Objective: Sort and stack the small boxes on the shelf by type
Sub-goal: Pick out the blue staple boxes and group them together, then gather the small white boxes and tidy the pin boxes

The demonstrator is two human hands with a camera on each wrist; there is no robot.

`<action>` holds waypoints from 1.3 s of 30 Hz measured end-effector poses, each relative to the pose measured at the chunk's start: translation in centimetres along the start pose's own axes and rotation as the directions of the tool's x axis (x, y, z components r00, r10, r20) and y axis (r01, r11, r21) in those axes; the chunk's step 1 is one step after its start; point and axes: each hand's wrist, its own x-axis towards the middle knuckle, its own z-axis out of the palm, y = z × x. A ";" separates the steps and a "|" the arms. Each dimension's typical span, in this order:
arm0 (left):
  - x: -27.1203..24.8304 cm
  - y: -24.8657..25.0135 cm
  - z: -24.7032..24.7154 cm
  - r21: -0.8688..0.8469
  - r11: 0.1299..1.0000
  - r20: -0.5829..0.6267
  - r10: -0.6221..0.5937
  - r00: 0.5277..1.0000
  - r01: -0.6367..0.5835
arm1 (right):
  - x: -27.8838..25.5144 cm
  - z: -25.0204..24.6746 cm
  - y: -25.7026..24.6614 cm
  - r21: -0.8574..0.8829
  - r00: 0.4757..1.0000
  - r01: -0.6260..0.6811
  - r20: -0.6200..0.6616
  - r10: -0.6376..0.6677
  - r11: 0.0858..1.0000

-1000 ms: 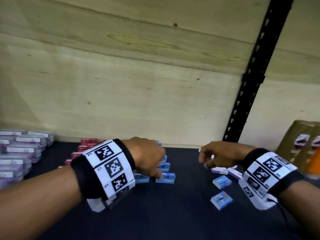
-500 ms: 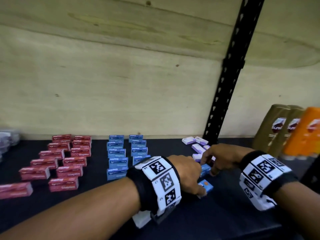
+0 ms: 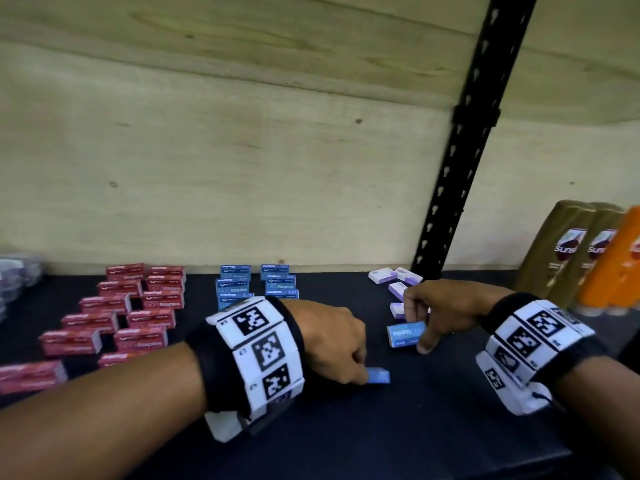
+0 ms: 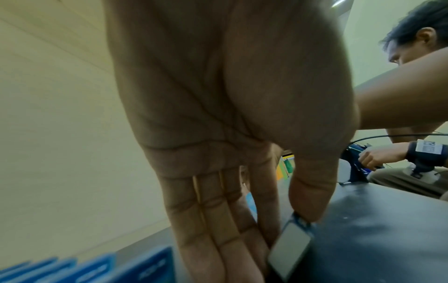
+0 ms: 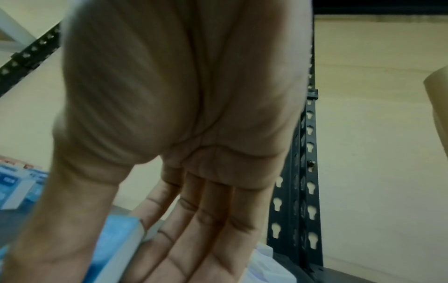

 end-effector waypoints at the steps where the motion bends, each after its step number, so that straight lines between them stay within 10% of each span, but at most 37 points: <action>1: -0.5 -0.5 0.0 0.001 1.000 0.025 -0.005 1.000 0.005 | -0.1 -0.1 -0.2 0.042 1.000 0.015 0.017 -0.016 0.999; 19: -3.0 -2.6 1.9 -0.042 0.998 -0.130 -0.051 0.990 0.045 | -2.3 0.5 -4.7 0.208 0.994 0.103 0.012 -0.108 0.973; 30: -8.9 -7.6 1.4 -0.306 0.946 -0.147 -0.154 0.977 0.103 | -1.1 1.2 -10.1 0.069 0.956 0.290 0.023 -0.292 0.955; 39: -10.1 -8.9 3.1 -0.143 0.966 -0.121 -0.232 0.965 0.214 | -0.7 2.2 -13.0 -0.041 0.929 0.371 -0.005 -0.371 0.928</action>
